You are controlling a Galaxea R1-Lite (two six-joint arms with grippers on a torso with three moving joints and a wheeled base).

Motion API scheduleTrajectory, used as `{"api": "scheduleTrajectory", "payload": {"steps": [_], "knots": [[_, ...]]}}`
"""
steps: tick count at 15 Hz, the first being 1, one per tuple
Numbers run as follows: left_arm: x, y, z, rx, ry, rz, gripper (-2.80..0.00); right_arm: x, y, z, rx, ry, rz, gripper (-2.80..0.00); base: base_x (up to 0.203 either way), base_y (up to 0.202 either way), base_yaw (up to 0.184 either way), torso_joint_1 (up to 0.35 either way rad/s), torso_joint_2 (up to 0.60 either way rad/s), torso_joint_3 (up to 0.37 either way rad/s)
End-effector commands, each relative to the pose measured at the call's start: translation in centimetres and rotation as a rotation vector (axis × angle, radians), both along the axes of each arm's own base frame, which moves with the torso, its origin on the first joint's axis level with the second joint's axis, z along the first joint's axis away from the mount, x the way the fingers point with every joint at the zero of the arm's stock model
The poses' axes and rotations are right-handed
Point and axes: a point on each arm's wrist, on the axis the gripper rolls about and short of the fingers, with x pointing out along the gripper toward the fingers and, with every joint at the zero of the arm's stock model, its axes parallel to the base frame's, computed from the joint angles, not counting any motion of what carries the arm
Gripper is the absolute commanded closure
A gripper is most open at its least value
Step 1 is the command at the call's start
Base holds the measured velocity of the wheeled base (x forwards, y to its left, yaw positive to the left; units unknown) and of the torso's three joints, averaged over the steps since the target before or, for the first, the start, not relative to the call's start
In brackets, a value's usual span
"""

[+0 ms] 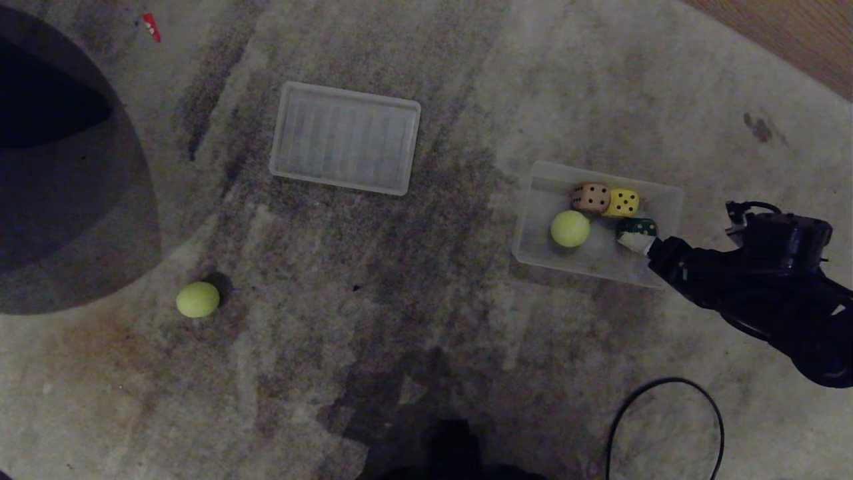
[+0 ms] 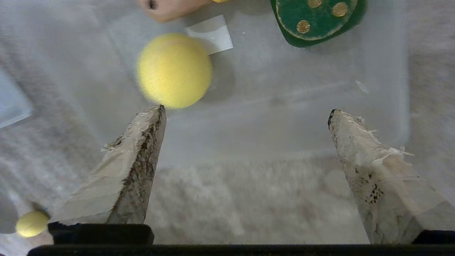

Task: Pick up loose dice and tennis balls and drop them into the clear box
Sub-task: Pick up the ball on the floor

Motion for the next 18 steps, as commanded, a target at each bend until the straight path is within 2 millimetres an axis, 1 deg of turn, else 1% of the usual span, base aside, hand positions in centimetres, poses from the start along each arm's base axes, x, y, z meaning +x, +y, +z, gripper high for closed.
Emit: {"api": "scheduleTrajectory", "payload": {"steps": [1,3,4,6,8,11,13,14,16,17,18], "knots": [[0.0,0.0,0.0,0.0,0.002,0.001,0.0,-3.3,-0.4,2.2,0.005,-0.058,-0.009,-2.8,0.0,0.0,0.0,0.0,0.0,0.0],[0.0,0.0,0.0,0.0,0.001,0.001,0.0,-6.8,-0.7,3.3,0.005,-0.068,-0.019,-2.8,0.0,0.0,0.0,0.0,0.0,0.0],[0.0,0.0,0.0,0.0,0.001,0.001,0.0,-8.8,-0.7,3.5,0.004,-0.068,-0.02,0.0,0.0,0.0,0.0,0.0,0.0,0.0],[0.0,0.0,0.0,0.0,0.002,0.001,0.0,-13.0,-0.7,4.1,-0.01,-0.053,-0.023,0.0,0.0,0.0,0.0,0.0,0.0,0.0],[0.0,0.0,0.0,0.0,0.001,0.001,0.0,-17.9,-0.7,3.8,-0.078,-0.008,-0.014,0.0,0.0,0.0,0.0,0.0,0.0,0.0],[0.0,0.0,0.0,0.0,0.001,0.001,0.0,-25.8,-0.6,2.3,-0.213,0.01,0.011,0.0,0.0,0.0,0.0,0.0,0.0,0.0],[0.0,0.0,0.0,0.0,0.002,0.001,0.0,-30.3,-0.5,0.6,-0.291,-0.015,0.023,0.0,0.0,0.0,0.0,0.0,0.0,0.0],[0.0,0.0,0.0,0.0,0.002,0.001,0.0,-32.1,-0.5,-0.4,-0.323,-0.043,0.024,0.0,0.0,0.0,0.0,0.0,0.0,0.0],[0.0,0.0,0.0,0.0,0.001,0.001,0.0,-34.6,-0.6,-2.4,-0.38,-0.079,0.001,0.0,0.0,0.0,0.0,0.0,0.0,0.0],[0.0,0.0,0.0,0.0,0.002,0.001,0.0,-35.3,-0.6,-3.4,-0.408,-0.078,-0.017,0.0,0.0,0.0,0.0,0.0,0.0,0.0],[0.0,0.0,0.0,0.0,0.001,0.001,0.0,-35.5,-0.7,-4.4,-0.444,-0.068,-0.048,0.0,0.0,0.0,0.0,0.0,0.0,0.0]]}}
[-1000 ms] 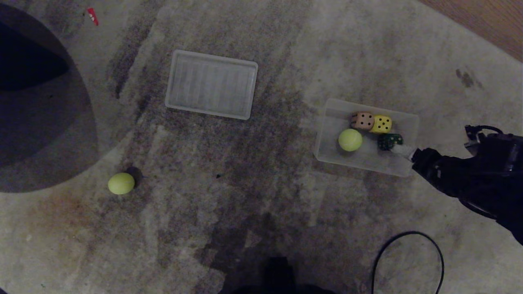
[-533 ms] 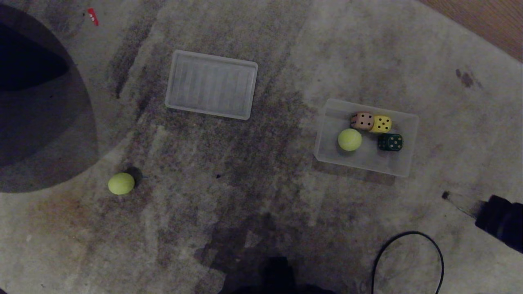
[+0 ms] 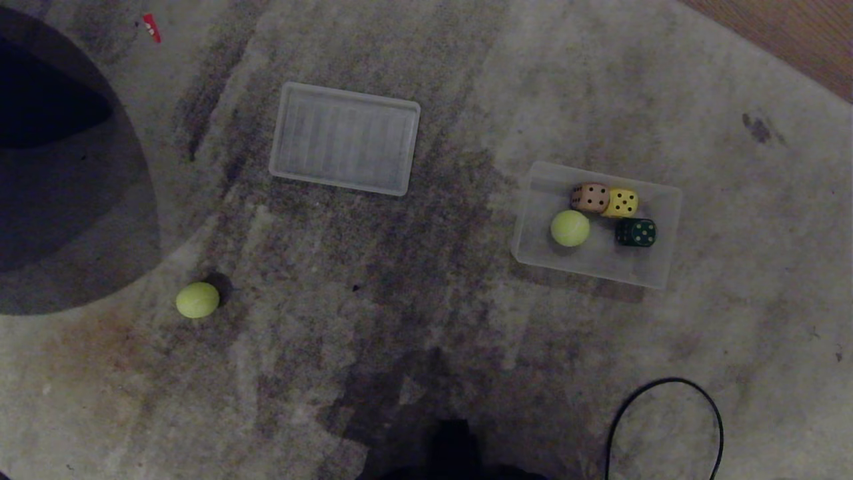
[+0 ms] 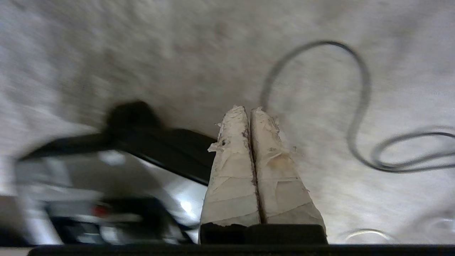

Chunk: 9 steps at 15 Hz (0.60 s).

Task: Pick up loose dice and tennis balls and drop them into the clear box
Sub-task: Pick up the ball on the floor

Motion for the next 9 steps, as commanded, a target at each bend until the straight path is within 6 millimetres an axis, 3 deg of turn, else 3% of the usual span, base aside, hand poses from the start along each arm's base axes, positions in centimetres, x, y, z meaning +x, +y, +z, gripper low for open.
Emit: {"api": "scheduleTrajectory", "payload": {"steps": [1,3,9], "knots": [[0.01,0.0,-0.03,-0.003,0.001,0.001,0.0,-1.62,-0.24,-2.39,-0.061,-0.133,-0.087,0.0,0.0,0.0,0.0,0.0,0.0,0.0],[0.02,0.0,-0.03,-0.001,0.002,0.001,0.0,-0.93,-0.3,-2.84,-0.107,-0.207,-0.107,0.0,0.0,0.0,0.0,0.0,0.0,0.0],[0.01,0.0,-0.03,-0.003,0.001,0.001,0.0,-0.91,-0.26,-3.0,-0.154,-0.201,-0.065,0.0,0.0,0.0,0.0,0.0,0.0,0.0]]}}
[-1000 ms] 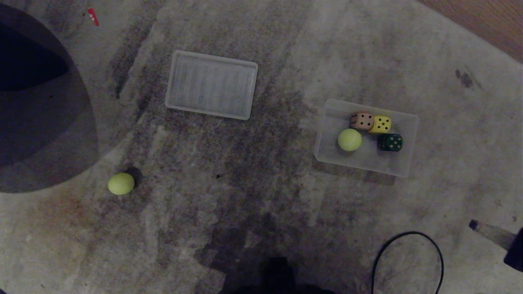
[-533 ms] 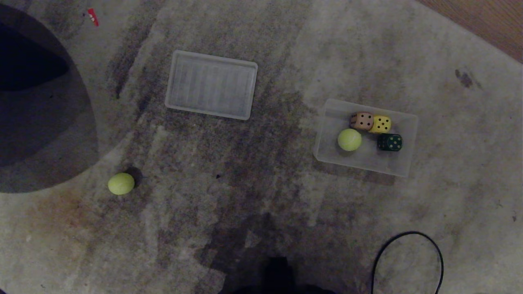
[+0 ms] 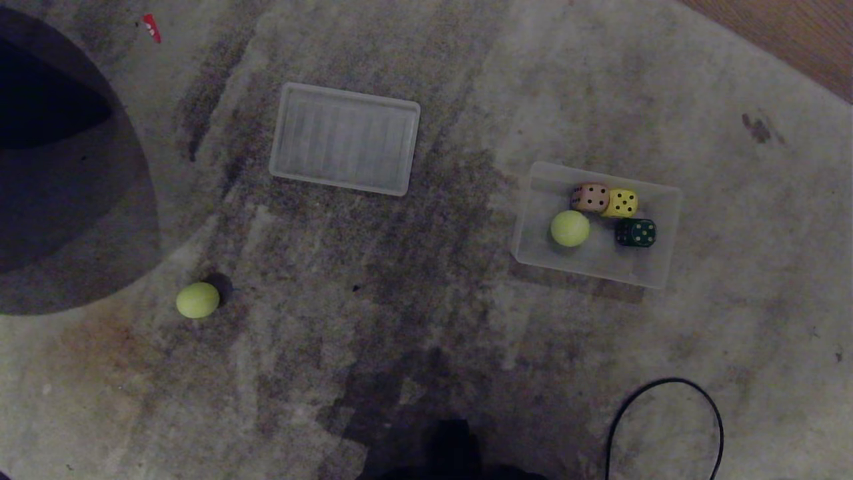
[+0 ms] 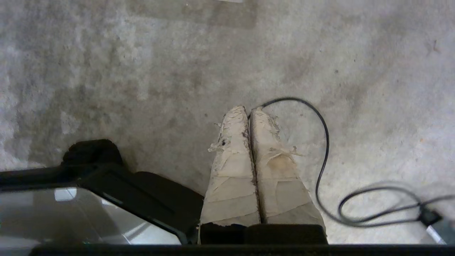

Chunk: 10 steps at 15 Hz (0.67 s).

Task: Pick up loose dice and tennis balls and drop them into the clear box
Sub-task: Pick up the ball on the floor

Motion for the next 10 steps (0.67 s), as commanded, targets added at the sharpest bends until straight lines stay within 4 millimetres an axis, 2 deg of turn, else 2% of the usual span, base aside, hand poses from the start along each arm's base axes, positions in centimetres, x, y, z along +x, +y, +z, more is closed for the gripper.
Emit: {"api": "scheduleTrajectory", "payload": {"steps": [1,10], "knots": [[0.01,0.0,-0.04,-0.001,0.001,0.001,0.0,-0.01,0.04,-0.1,-0.05,0.006,0.034,0.0,0.0,0.0,0.0,0.0,0.0,0.0],[0.01,0.0,-0.04,0.0,0.002,0.002,0.0,-0.01,0.05,-0.09,-0.035,0.005,0.036,0.0,0.0,0.0,0.0,0.0,0.0,0.0]]}}
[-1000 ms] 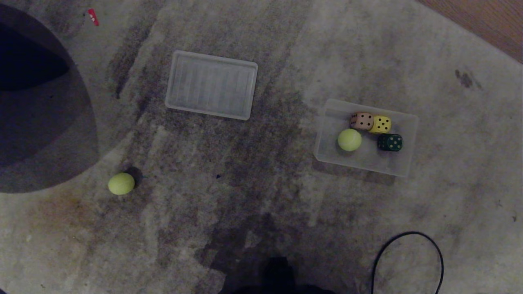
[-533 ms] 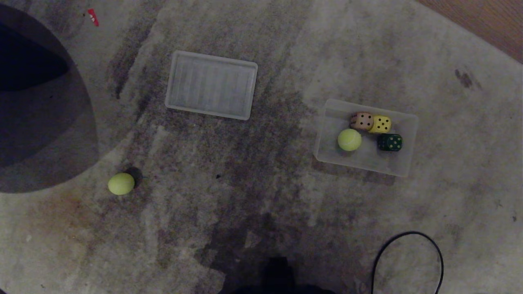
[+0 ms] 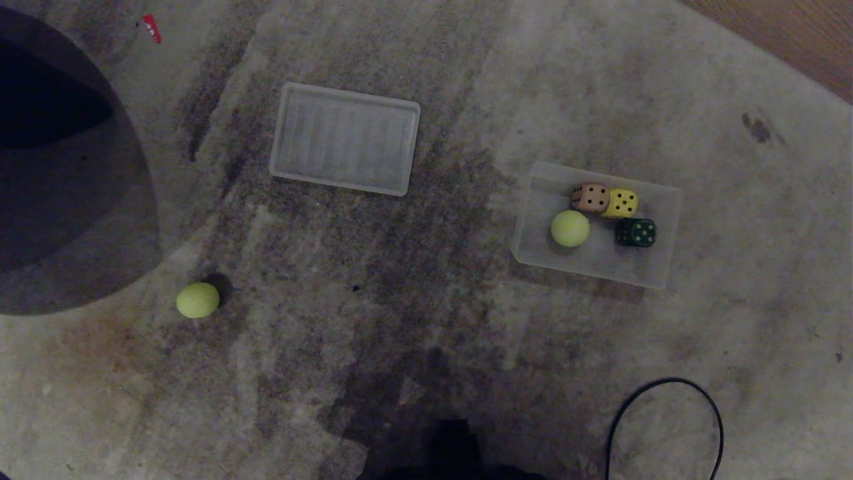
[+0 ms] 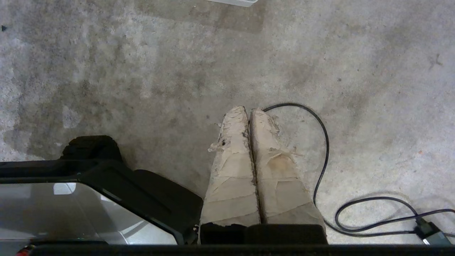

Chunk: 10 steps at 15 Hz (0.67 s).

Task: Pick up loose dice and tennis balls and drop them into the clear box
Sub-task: Pick up the ball on the floor

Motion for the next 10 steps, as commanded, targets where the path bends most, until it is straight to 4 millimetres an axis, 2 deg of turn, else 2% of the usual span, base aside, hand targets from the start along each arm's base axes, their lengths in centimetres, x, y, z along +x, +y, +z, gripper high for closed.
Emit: {"api": "scheduleTrajectory", "payload": {"steps": [1,10], "knots": [[0.02,0.0,-0.03,-0.005,0.002,0.002,0.0,0.02,0.0,0.01,0.002,0.003,0.001,0.0,0.0,0.0,0.0,0.0,0.0,0.0],[0.02,0.01,-0.03,-0.016,0.001,0.003,0.0,0.02,0.0,0.01,0.002,0.003,0.0,0.0,0.0,0.0,0.0,0.001,0.0,0.171]]}}
